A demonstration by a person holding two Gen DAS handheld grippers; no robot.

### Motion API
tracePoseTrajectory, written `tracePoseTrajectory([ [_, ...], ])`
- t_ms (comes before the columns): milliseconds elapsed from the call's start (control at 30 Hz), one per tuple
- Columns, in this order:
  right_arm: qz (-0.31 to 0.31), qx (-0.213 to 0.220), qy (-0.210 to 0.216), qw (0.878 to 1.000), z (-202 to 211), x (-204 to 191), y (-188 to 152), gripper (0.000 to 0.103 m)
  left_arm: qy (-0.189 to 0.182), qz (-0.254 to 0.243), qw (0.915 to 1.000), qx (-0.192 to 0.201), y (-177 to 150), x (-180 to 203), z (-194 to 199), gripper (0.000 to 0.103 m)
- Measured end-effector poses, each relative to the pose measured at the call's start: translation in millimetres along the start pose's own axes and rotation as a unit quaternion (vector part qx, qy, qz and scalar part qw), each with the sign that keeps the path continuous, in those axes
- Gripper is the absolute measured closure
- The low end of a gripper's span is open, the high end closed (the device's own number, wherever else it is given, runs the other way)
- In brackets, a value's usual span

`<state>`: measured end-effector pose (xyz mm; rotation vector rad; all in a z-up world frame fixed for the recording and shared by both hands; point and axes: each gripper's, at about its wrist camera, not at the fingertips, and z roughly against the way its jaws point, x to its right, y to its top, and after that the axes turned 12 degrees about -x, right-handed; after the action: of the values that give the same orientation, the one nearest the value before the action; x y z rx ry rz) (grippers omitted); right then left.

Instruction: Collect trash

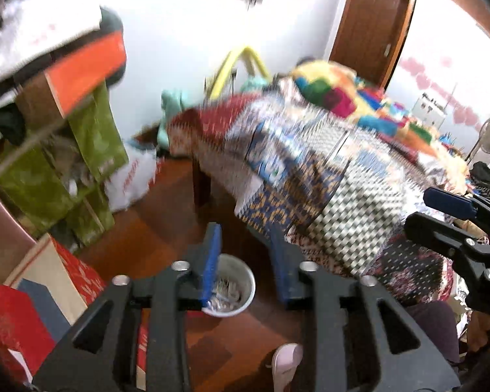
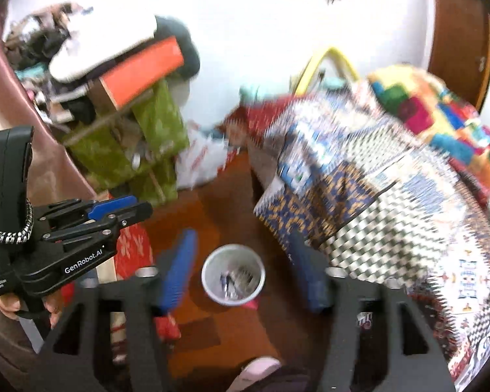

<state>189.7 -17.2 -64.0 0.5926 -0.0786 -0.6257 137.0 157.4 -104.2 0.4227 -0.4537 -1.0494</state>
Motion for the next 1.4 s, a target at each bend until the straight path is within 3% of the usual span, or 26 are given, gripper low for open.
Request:
tracePoseTrajectory([
  [133, -0.005, 0.053, -0.030, 0.998, 49.4, -6.9, -19.5, 0.040, -0.016, -0.013, 0.9983, 0.054, -13.4, 16.4, 50.3, 0.057],
  [467, -0.060, 0.166, -0.100, 0.979, 149.7, -18.3, -78.0, 0.039, -0.066, -0.063, 0.9850, 0.147, -52.6, 55.8, 146.1, 0.055],
  [567, -0.086, 0.194, -0.121, 0.970, 169.1, -21.8, -92.3, 0.026, -0.081, -0.087, 0.9778, 0.172, -64.9, 68.0, 170.2, 0.053],
  [700, -0.121, 0.226, -0.151, 0.955, 187.0, -29.2, -115.6, 0.025, -0.100, -0.105, 0.9693, 0.199, -83.7, 79.5, 193.1, 0.050],
  [767, -0.135, 0.231, -0.172, 0.948, 191.2, -33.7, -125.1, 0.016, -0.100, -0.112, 0.9652, 0.214, -95.6, 83.2, 201.2, 0.044],
  [833, -0.152, 0.242, -0.190, 0.939, 194.6, -37.1, -135.0, 0.007, -0.102, -0.116, 0.9628, 0.222, -103.5, 84.8, 205.2, 0.034],
  [933, -0.175, 0.258, -0.217, 0.925, 197.9, -41.4, -146.7, 0.003, -0.106, -0.121, 0.9619, 0.221, -112.4, 87.0, 206.0, 0.015],
  [1100, -0.198, 0.258, -0.237, 0.916, 201.5, -46.0, -157.1, 0.000, -0.100, -0.130, 0.9627, 0.215, -121.2, 89.3, 201.7, 0.014],
  [1400, -0.205, 0.248, -0.240, 0.916, 200.8, -51.3, -164.3, 0.000, -0.098, -0.131, 0.9629, 0.215, -130.6, 80.3, 202.0, 0.013],
])
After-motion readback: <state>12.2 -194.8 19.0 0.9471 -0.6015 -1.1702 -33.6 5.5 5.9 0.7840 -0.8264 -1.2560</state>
